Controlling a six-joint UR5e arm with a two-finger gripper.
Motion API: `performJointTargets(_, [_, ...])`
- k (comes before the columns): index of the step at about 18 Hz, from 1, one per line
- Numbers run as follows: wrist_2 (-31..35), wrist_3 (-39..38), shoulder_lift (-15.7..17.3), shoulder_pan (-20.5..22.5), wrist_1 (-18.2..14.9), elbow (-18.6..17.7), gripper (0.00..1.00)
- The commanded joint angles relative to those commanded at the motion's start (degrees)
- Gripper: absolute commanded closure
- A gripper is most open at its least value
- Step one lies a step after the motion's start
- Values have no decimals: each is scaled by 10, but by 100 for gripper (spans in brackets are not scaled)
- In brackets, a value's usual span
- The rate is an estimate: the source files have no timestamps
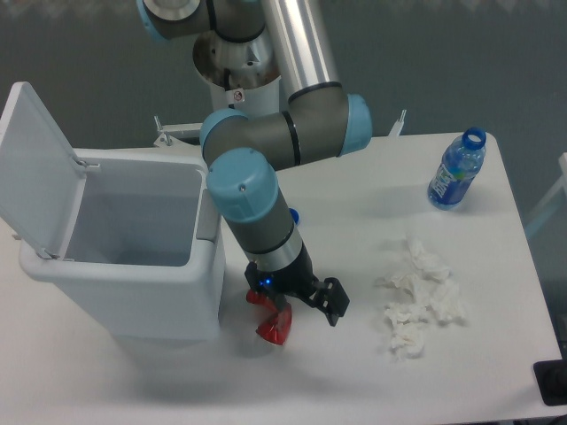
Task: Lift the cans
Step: 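Move the gripper down over the crushed red can beside the bin, then lower the open gripper around the red can and close it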
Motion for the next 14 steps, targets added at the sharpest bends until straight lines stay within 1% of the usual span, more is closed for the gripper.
performJointTargets(4, [3, 2, -18, -7, 0, 7, 0])
performJointTargets(7, [-3, 3, -19, -8, 0, 15, 0])
performJointTargets(9, [-32, 0, -15, 2, 0, 17, 0])
performJointTargets(12, [-104, -10, -11, 31, -2, 15, 0])
performJointTargets(14, [-128, -45, -6, 45, -4, 9, 0])
